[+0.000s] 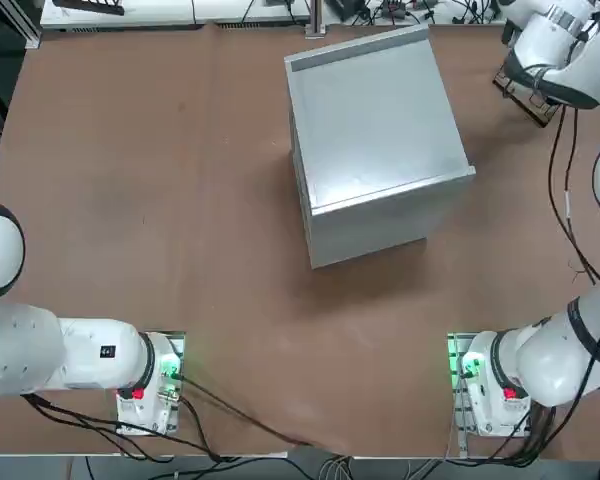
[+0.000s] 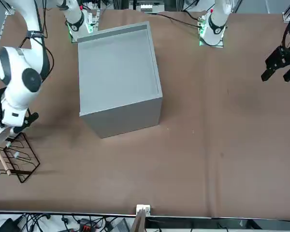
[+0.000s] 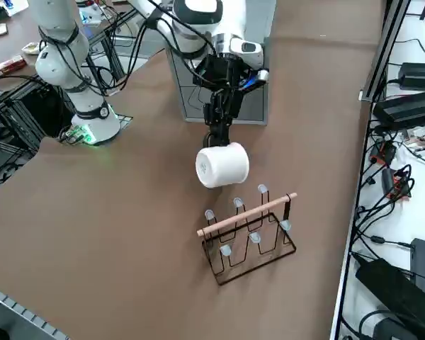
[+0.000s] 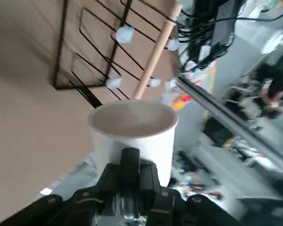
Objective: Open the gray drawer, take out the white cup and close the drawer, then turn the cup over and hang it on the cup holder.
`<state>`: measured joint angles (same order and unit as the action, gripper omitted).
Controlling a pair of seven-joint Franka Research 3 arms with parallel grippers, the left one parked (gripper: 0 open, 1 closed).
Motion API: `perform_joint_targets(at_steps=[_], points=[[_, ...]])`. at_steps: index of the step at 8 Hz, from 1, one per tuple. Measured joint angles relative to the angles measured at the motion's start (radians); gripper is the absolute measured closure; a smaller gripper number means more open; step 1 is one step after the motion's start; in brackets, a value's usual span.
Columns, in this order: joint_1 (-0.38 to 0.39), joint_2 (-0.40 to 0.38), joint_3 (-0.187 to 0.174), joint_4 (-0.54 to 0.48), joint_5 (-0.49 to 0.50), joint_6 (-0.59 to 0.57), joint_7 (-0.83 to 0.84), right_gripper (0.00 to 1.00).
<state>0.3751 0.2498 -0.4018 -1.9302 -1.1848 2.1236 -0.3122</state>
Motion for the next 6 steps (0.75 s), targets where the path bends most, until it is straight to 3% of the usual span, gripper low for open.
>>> perform_joint_targets(at_steps=[3,6], points=[[-0.03,0.0,0.021,-0.09,-0.341,0.0,0.035,0.8],[-0.048,0.005,0.03,-0.135,-0.476,0.005,-0.005,0.8]])
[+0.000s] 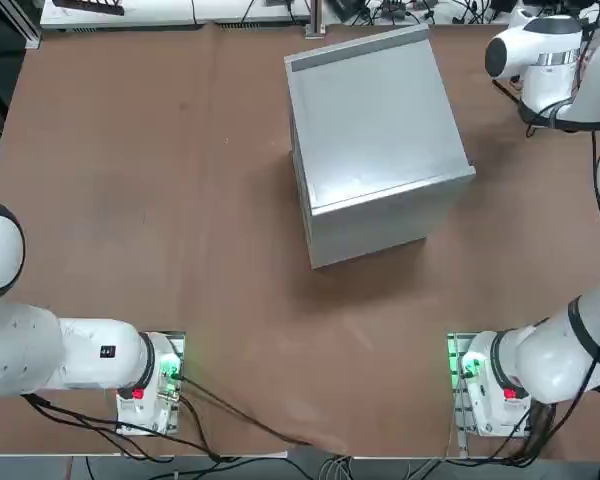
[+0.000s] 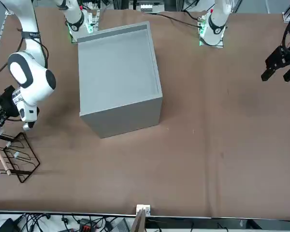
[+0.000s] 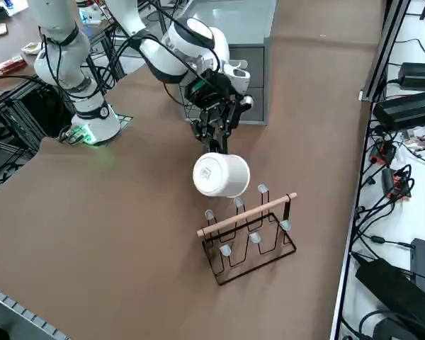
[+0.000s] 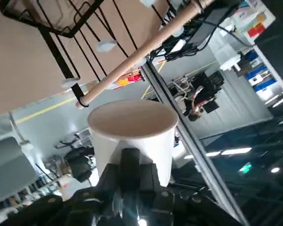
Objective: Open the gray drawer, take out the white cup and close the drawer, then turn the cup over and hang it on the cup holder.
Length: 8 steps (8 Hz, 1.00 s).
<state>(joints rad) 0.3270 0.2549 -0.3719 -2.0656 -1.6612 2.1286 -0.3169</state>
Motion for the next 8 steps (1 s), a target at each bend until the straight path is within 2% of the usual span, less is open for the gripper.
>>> perform_joint_targets(at_steps=[3,6,8], points=[[-0.001,0.023,0.03,-0.014,-0.044,-0.043,-0.075,0.8],[0.0,0.093,0.111,-0.022,-0.057,-0.194,-0.077,0.8],[-0.002,0.115,0.12,-0.022,-0.095,-0.226,-0.077,0.8]])
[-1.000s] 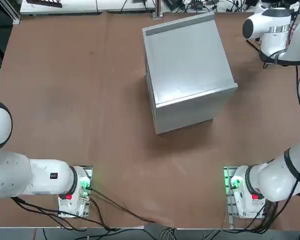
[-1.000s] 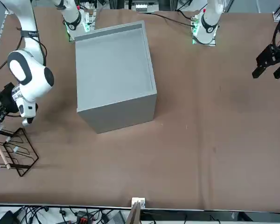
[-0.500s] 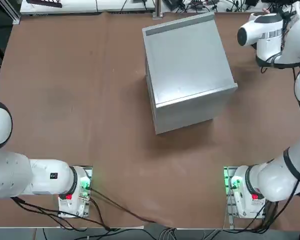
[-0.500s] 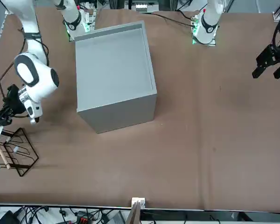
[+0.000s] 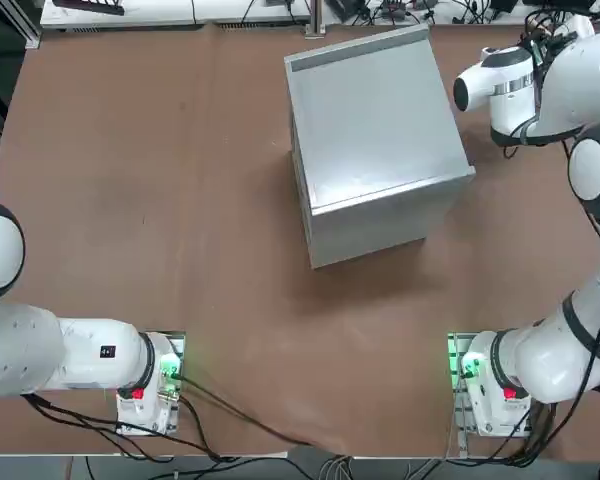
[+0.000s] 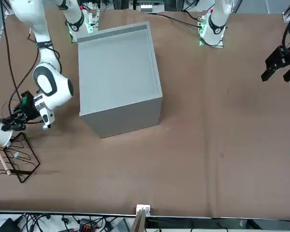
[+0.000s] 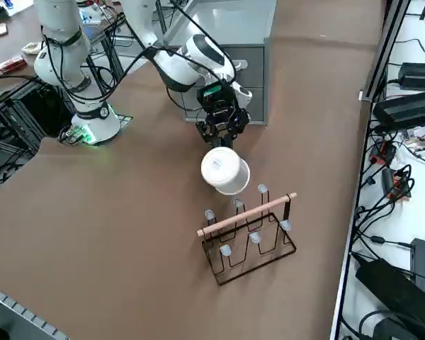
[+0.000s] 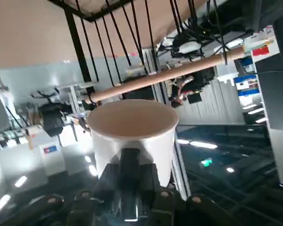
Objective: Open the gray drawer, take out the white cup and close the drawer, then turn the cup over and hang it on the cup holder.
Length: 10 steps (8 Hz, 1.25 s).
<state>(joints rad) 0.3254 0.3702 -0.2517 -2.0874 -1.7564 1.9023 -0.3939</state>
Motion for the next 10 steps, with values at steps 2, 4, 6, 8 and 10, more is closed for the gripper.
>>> perform_joint_targets(at_steps=[2,4,6,8,10], points=[[-0.02,0.011,0.0,0.0,-0.04,-0.007,0.0,0.8],[-0.03,0.02,0.0,0.0,-0.05,-0.007,0.0,0.8],[-0.029,0.044,0.002,0.0,-0.085,-0.005,0.0,0.8],[-0.029,0.072,0.003,0.002,-0.118,-0.005,0.001,0.8],[-0.028,0.089,0.013,0.006,-0.125,-0.003,0.001,0.8]])
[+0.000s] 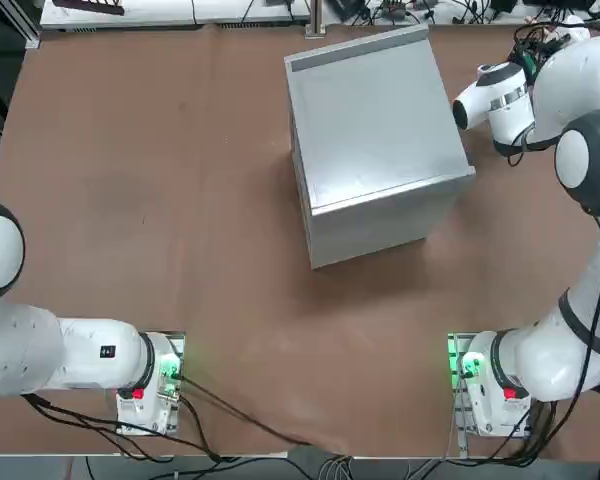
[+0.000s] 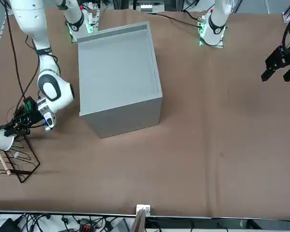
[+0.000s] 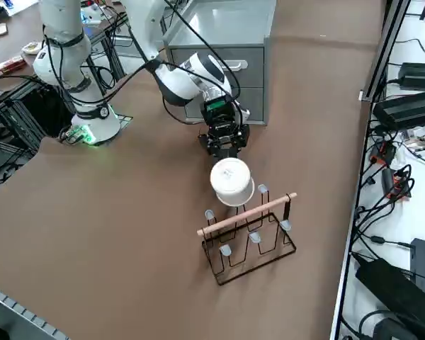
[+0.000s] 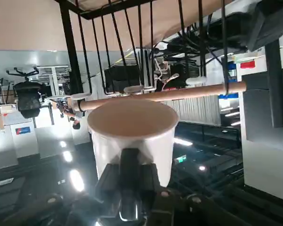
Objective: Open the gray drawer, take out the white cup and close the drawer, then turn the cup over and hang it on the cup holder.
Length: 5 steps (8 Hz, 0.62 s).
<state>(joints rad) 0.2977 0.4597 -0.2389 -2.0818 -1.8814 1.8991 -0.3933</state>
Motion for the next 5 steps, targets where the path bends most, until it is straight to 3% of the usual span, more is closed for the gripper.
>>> perform_joint_targets(at_steps=[5], points=[[0.001,0.041,0.016,0.024,-0.019,-0.016,-0.002,0.8]])
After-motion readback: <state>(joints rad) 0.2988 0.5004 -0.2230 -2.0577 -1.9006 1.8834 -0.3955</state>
